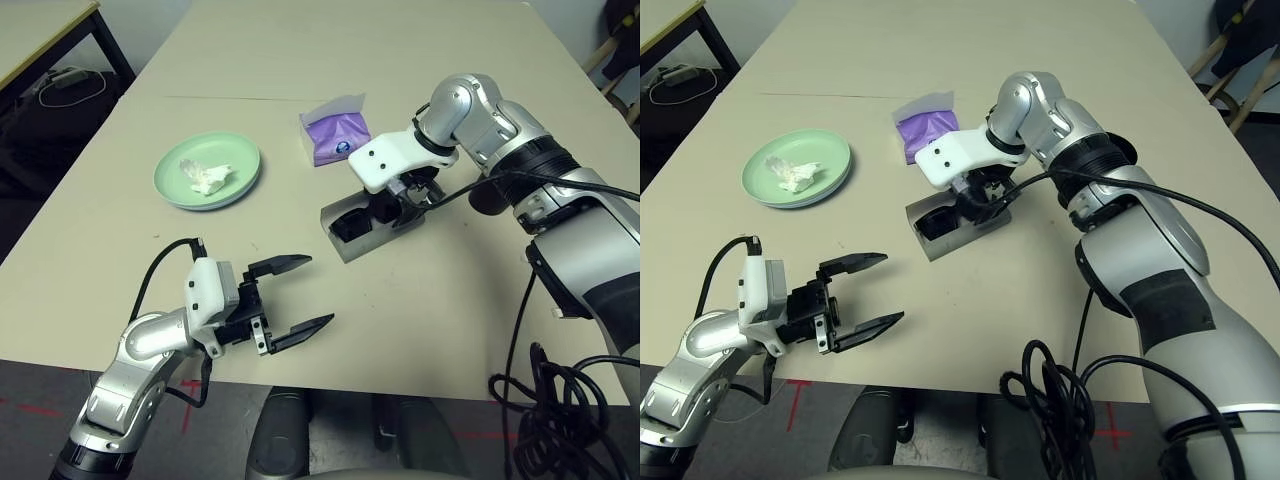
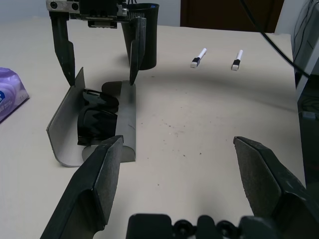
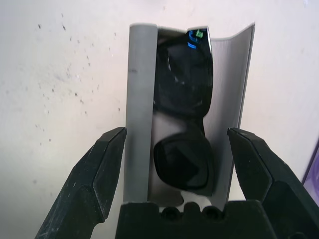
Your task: Organize and tidy the items on the table.
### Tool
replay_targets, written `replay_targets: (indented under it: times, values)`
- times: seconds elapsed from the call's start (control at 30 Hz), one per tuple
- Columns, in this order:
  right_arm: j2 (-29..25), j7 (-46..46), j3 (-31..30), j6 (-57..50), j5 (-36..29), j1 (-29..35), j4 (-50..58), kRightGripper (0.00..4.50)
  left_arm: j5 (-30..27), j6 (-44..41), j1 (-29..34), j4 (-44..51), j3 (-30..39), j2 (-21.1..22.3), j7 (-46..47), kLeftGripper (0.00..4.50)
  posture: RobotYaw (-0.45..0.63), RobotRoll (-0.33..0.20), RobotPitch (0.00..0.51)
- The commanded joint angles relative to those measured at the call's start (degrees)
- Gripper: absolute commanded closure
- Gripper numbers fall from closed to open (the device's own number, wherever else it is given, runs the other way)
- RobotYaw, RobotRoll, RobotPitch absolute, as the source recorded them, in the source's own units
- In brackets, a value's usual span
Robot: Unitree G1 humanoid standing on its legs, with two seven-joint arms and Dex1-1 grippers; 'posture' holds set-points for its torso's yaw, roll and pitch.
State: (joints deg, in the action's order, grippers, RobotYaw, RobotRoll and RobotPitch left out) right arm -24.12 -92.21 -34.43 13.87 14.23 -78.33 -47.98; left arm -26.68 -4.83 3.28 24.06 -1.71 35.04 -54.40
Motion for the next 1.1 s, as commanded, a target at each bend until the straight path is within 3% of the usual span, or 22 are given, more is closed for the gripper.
replay_targets:
  times: [0.03, 0.73, 1.1]
  values:
    - [-0.8, -0.3, -1.3, -1.7, -1.8, 1.5, 3.3, 0.03, 1.0, 0.5, 0.5, -0.1, -1.1, 0.0, -0.6, 0.0, 0.25, 0.0, 0.151]
    - [-3.1, -0.3, -7.4, -7.7, -8.7, 4.8, 13.7, 0.03, 1.8, 0.6, 1.7, 0.9, -1.4, -0.5, 0.6, 0.0, 0.27, 0.0, 0.162]
    - [-1.9, -0.3, -7.6, -8.2, -7.7, 6.2, 14.1, 0.03, 1.8, 0.4, 2.5, 1.8, -1.5, -0.5, 1.2, 0.0, 0.28, 0.0, 0.171]
